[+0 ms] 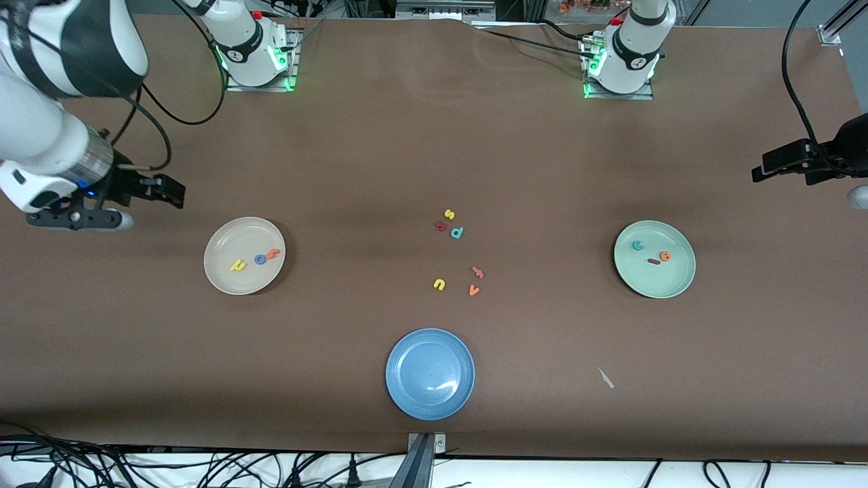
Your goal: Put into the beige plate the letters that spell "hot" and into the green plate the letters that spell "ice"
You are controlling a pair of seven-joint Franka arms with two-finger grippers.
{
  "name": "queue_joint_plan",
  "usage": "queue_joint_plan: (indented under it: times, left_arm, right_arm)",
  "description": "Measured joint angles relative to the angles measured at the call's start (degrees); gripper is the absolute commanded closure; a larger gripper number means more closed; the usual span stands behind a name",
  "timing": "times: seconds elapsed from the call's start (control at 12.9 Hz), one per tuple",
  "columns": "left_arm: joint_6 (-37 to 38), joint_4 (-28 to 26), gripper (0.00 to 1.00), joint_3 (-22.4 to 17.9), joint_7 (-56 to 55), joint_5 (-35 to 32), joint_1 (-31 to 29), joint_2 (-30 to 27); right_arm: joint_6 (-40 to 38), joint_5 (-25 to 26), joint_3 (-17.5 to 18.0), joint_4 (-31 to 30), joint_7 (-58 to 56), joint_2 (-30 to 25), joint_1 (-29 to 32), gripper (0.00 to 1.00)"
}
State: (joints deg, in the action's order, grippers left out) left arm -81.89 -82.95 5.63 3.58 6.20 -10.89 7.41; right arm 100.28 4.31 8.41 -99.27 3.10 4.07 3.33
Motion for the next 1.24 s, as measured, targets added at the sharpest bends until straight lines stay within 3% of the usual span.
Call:
queue_joint_plan:
  times: [0.31, 1.24]
  left_arm:
    - [0.00, -0.01, 0.00, -0.01, 0.00, 0.00, 0.00, 0.00]
    - [0.00, -0.02, 0.00, -0.01, 0.00, 0.00, 0.00, 0.00]
  right_arm:
    - [-2.13, -0.41, -6.82, 0.90, -4.29, -1.78, -3.81, 0.01]
    - [-4.91, -5.42, -7.35, 5.51, -4.27, 0.64, -4.34, 0.00]
